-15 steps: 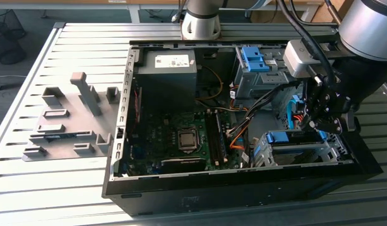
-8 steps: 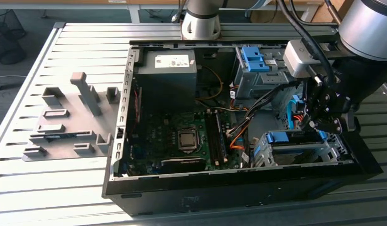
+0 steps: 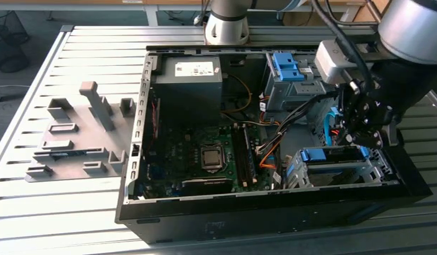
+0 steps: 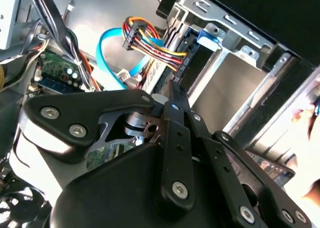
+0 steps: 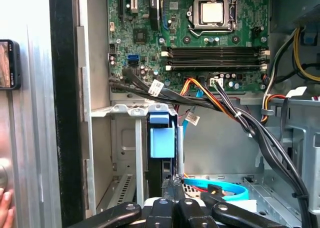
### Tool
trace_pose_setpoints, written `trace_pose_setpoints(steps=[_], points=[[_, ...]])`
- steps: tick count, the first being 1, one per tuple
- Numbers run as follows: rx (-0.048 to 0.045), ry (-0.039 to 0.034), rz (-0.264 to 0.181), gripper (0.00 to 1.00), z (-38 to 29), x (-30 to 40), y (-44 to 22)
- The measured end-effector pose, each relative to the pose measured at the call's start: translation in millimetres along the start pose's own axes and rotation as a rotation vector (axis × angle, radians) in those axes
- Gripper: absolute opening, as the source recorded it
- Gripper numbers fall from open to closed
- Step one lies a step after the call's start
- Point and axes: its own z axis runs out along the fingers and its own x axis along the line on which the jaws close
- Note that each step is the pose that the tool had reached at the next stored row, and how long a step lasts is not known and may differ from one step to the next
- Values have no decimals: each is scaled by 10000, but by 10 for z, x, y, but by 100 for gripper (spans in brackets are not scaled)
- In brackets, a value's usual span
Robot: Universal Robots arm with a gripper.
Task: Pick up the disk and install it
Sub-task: 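Insert the second disk wire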
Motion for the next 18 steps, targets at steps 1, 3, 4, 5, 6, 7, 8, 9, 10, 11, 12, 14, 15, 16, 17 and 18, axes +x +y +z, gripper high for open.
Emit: trace_pose_setpoints(steps=[1,3,4,5,6,7,8,9,10,11,12,14,15,16,17,18], points=[[0,-1,0,11,-36,0,-2],[0,0,1,11,-118,0,-7],[0,-1,1,11,-152,0,-10],[0,-1,1,11,-180,0,-10],[0,-1,3,11,-196,0,-5],[0,-3,2,11,-200,0,14],[0,-3,1,11,-202,1,45],[0,-2,1,11,-205,2,73],[1,-2,1,11,-208,3,95],[1,1,1,11,-218,4,107],[1,-2,2,11,-230,4,111],[1,-1,0,11,-280,1,109],[1,-2,0,11,-307,-1,107],[1,-1,1,11,-332,-3,106],[1,-1,1,11,-348,-5,105],[1,-1,1,11,-359,-5,105]])
